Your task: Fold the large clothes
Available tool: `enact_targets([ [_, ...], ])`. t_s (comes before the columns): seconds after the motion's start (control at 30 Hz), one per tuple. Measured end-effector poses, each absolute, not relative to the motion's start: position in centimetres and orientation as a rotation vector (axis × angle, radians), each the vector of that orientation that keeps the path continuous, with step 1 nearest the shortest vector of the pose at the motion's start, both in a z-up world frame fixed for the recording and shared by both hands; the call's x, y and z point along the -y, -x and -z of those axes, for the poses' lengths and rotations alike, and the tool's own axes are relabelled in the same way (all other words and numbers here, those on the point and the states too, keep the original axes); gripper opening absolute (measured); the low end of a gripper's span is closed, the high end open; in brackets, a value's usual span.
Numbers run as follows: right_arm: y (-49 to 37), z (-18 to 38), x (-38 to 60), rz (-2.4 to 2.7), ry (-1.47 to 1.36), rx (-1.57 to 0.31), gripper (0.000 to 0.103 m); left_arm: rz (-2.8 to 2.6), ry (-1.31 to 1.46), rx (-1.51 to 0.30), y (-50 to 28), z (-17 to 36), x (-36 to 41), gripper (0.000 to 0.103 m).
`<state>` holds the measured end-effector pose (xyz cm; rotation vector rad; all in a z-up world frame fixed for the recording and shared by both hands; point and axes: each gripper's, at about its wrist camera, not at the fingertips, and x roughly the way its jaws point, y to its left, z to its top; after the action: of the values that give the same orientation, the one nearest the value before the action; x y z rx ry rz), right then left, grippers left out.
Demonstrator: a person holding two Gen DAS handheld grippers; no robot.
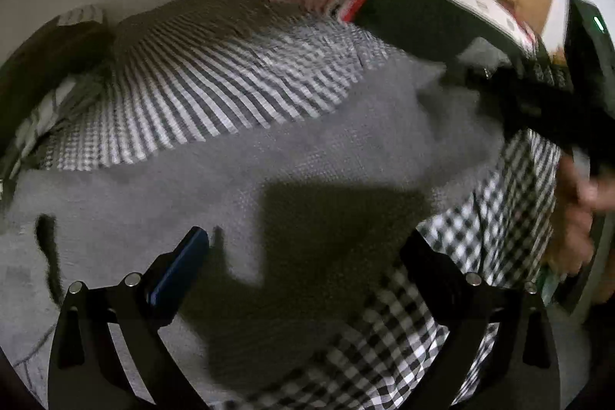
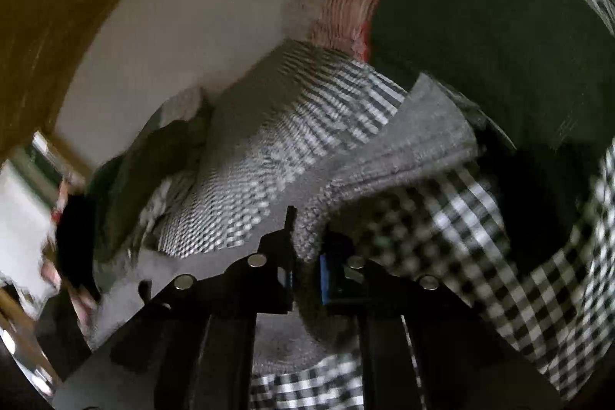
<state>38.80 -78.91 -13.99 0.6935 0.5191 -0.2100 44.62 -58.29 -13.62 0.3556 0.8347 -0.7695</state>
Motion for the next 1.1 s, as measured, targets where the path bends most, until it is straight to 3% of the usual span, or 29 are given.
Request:
enact_targets([
  [0.37, -42.2, 8.5, 64.7, 0.154, -0.066, -0.456, 0.008, 0.833, -0.03, -0.878, -51.5, 3.5, 51.8, 0.098],
  [0.63, -42.3, 9.5, 57.2, 0.151, 0.206, -0.429, 0.008, 0.939, 0.044, -0.958, -52.2, 1.3, 50.4, 0.097],
  [0.8, -41.6, 10.2, 53.5, 0.163, 0.363, -0.382, 0.008, 0.848, 0.049, -1.069, -53.7, 3.2, 49.9, 0.097],
  [0.83, -41.7, 10.3, 52.7, 0.164, 0.387, -0.373, 0.008, 0.839, 0.056, -1.082, -54.0, 3.6, 49.6, 0.094],
  [0.9, -41.5, 10.5, 51.7, 0.168, 0.415, -0.361, 0.008, 0.819, 0.062, -1.132, -54.4, 4.7, 48.8, 0.044],
  [0.93, -41.5, 10.7, 51.2, 0.176, 0.425, -0.359, 0.008, 0.81, 0.076, -1.158, -54.5, 5.3, 48.2, 0.042],
  [0.97, -41.6, 10.7, 51.0, 0.181, 0.431, -0.36, 0.008, 0.793, 0.093, -1.169, -54.6, 5.7, 47.4, 0.043],
  [1.07, -41.7, 10.8, 50.6, 0.188, 0.417, -0.365, 0.008, 0.657, 0.114, -1.17, -54.3, 6.5, 44.1, 0.097],
  [1.1, -41.7, 10.8, 50.6, 0.193, 0.408, -0.366, 0.008, 0.646, 0.139, -1.165, -54.1, 6.6, 43.3, 0.097],
])
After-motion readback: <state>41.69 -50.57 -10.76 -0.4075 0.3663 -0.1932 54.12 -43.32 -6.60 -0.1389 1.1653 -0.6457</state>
